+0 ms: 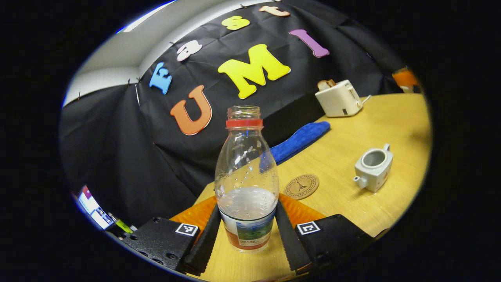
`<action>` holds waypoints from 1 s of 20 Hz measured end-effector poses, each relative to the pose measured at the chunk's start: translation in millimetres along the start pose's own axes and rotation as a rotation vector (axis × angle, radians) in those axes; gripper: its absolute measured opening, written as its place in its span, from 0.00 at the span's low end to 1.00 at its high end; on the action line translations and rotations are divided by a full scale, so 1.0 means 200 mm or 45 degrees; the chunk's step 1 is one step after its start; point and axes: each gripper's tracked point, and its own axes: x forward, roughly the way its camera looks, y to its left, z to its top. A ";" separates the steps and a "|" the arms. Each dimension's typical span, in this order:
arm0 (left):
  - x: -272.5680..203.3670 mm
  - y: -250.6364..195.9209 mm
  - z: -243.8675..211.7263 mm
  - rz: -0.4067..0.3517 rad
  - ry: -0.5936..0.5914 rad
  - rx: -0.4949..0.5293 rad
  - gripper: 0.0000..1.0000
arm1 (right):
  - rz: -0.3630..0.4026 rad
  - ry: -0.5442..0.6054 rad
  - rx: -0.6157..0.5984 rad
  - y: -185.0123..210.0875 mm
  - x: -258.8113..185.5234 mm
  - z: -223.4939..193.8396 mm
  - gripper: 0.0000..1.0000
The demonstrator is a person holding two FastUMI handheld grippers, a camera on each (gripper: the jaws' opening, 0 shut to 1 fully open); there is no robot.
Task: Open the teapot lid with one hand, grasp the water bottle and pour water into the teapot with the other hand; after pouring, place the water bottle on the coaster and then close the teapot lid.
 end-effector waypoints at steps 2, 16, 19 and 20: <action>0.01 -0.02 0.01 -0.004 0.003 0.125 0.76 | -0.010 0.007 0.003 -0.03 0.01 -0.01 0.00; -0.05 -0.21 0.13 -0.027 -0.011 1.003 0.75 | -0.028 0.044 -0.012 -0.08 0.04 -0.05 0.00; -0.07 -0.26 0.13 -0.051 0.000 1.083 0.75 | -0.034 0.038 -0.014 -0.08 0.04 -0.05 0.00; -0.07 -0.27 0.15 -0.055 0.000 1.105 0.75 | -0.031 0.037 -0.015 -0.08 0.04 -0.04 0.00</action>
